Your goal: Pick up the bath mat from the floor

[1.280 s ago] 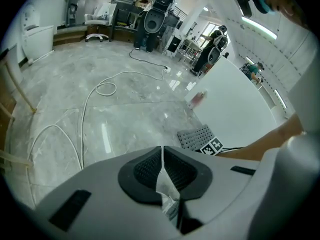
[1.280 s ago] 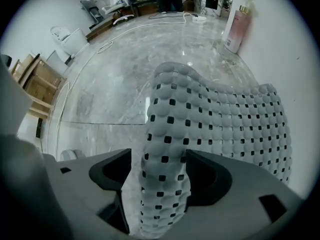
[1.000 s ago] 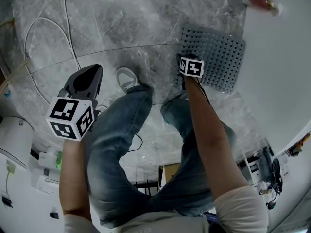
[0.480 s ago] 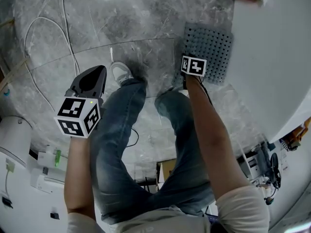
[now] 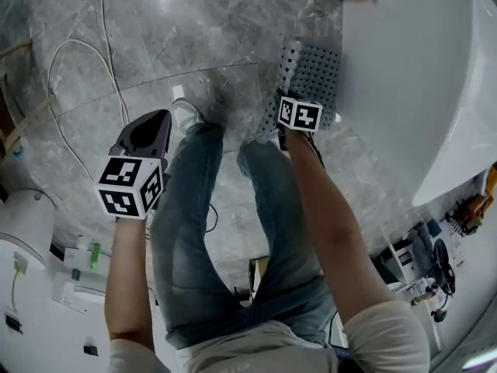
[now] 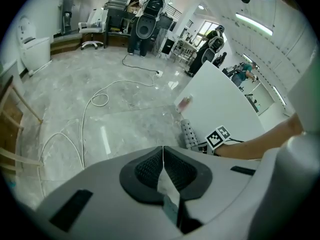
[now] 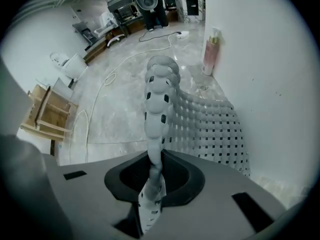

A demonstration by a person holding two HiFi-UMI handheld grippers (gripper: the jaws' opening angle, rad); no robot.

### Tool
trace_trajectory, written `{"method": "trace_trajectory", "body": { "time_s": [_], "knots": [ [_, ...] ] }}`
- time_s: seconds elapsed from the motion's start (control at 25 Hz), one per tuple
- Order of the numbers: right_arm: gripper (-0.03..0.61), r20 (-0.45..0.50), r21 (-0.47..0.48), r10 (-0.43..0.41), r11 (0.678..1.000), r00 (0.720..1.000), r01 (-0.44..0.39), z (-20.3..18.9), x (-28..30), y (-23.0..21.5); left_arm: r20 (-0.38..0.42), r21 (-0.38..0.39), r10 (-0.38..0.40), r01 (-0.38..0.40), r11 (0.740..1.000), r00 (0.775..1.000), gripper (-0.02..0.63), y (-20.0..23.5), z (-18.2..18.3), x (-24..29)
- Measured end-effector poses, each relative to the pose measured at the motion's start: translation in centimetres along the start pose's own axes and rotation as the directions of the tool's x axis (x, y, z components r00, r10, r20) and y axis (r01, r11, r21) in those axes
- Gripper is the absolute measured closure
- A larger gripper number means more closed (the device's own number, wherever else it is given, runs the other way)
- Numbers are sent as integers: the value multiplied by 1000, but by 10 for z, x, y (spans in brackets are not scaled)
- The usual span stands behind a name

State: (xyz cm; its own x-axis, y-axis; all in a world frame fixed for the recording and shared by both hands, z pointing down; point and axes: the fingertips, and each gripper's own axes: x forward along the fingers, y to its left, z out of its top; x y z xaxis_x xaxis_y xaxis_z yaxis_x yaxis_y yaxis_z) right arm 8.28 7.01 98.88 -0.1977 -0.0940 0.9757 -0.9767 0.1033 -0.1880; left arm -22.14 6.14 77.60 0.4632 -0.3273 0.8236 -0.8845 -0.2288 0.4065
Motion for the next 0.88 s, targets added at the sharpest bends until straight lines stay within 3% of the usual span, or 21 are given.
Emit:
{"method": "trace_trajectory", "body": {
  "time_s": [0.52,0.88],
  "knots": [
    [508,126,94,125,986,984,-138,41,-164,2,29,22,-15,14,1000,999,597,-94,44,-69],
    [511,232,119,233,957,944,-265,57,-264,25,32,74,-33,31,997,999,597,-147,69,-98]
  ]
}}
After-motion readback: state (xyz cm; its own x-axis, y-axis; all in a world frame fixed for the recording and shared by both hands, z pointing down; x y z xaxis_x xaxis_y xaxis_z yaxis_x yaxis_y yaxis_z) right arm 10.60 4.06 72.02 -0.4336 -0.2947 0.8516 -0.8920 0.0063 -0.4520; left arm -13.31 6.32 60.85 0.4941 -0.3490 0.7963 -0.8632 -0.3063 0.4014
